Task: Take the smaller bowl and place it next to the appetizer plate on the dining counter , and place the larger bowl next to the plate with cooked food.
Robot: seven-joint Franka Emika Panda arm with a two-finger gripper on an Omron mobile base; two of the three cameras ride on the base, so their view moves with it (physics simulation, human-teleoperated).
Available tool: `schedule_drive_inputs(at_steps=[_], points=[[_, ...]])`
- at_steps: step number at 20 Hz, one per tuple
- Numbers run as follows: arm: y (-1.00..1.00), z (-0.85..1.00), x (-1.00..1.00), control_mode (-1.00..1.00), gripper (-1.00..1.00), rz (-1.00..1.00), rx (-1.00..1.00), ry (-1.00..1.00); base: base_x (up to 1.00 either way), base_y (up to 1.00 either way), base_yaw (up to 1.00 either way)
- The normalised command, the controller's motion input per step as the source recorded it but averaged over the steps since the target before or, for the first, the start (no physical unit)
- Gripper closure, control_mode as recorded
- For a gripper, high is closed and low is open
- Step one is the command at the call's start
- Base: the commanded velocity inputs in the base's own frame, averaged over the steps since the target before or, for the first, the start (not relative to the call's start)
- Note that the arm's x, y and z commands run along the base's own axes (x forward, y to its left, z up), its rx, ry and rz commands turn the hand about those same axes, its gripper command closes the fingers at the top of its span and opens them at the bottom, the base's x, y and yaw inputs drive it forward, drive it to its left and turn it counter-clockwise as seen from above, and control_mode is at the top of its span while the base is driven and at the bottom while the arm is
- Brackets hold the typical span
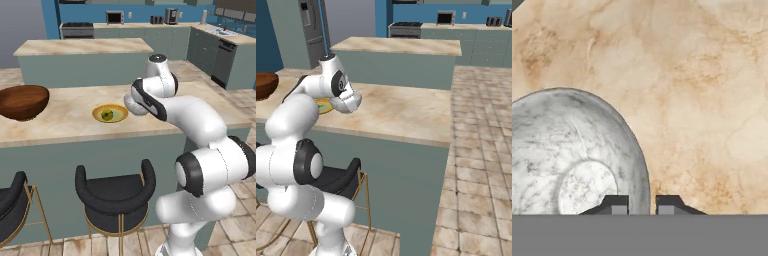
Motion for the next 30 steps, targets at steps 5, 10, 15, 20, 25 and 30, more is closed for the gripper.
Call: schedule_drive_inputs(at_steps=[5,10,15,20,25,30], points=[[-0.01,0.44,-0.41,-1.0,-1.0,-0.02,0.0,0.0,0.0,0.0,0.0],[0.0,0.57,-0.82,-1.0,-1.0,-0.01,0.0,-0.04,0.0,0.0,0.0],[0.0,0.25,-1.0,-1.0,-1.0,0.04,-0.08,-0.47,0.0,0.0,0.0],[0.0,0.39,-0.85,-1.0,-1.0,0.06,-0.08,-0.61,0.0,0.0,0.0],[0.0,0.48,-0.45,-1.0,-1.0,0.01,0.0,-0.29,0.0,0.0,0.0],[0.01,0.49,-0.21,-1.0,-1.0,0.0,0.0,-0.15,0.0,0.0,0.0]])
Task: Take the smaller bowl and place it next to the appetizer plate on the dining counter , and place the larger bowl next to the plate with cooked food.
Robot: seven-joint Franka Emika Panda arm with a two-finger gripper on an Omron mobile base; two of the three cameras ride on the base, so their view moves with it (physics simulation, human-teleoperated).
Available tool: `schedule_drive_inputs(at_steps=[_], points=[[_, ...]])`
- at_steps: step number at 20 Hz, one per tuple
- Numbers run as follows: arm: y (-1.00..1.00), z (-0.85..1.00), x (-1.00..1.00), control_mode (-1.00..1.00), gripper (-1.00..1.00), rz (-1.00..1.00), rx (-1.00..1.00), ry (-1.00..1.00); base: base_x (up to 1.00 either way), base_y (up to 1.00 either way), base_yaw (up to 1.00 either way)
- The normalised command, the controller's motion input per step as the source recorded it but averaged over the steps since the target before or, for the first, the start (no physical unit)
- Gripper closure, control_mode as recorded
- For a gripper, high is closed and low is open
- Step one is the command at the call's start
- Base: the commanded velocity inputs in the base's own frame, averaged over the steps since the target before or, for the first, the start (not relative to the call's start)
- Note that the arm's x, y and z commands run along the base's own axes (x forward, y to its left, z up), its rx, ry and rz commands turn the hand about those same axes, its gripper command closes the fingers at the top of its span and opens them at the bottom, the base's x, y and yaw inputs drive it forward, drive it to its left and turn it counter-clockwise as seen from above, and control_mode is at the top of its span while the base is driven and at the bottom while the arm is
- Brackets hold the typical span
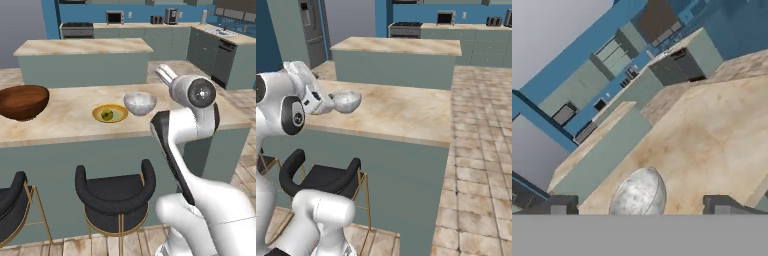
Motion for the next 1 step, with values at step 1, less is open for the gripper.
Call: schedule_drive_inputs(at_steps=[1], points=[[0.05,0.48,-0.06,-1.0,-1.0,0.0,0.0,-0.1,0.0,0.0,0.0]])
